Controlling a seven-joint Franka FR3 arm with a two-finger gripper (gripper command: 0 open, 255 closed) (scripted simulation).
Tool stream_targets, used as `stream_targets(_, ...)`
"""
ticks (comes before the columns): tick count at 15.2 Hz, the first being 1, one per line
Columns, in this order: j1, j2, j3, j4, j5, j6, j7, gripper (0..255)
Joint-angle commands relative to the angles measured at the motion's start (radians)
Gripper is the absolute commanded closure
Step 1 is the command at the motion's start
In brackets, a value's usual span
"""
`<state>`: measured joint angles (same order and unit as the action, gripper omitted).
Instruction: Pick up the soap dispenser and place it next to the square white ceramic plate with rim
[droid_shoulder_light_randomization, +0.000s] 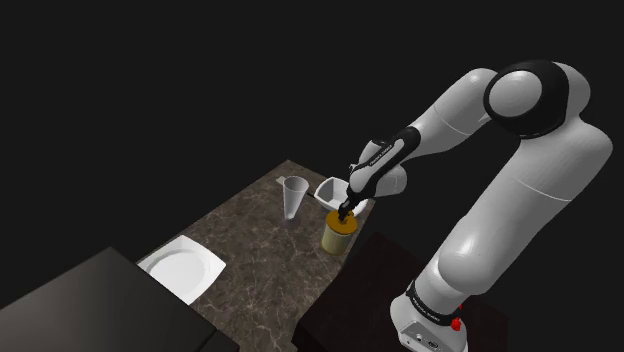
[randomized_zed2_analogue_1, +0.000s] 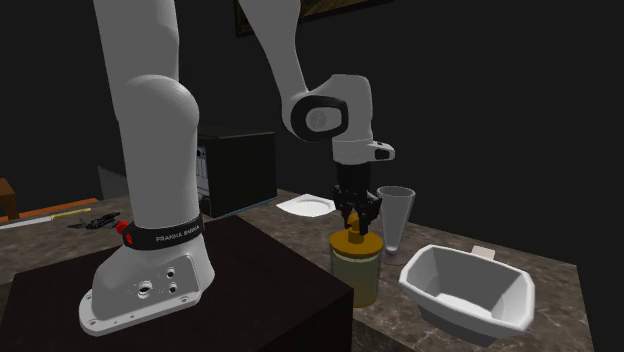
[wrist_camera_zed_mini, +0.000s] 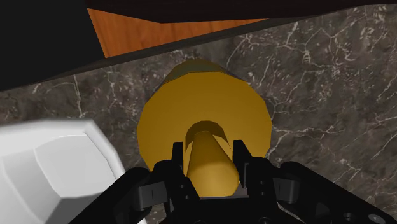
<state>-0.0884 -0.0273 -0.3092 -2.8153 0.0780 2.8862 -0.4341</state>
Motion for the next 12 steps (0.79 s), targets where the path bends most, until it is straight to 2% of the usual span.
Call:
stream_targets(1, 0.0, 0.0, 0.0, 0.0, 0.0, 0.0, 0.0, 255)
stream_targets(6, 0.0, 0.0, 0.0, 0.0, 0.0, 0.0, 0.0, 255)
stream_targets(12, -0.032, -0.115, 0.007, 0.0, -0.111, -0.111, 0.081, 255)
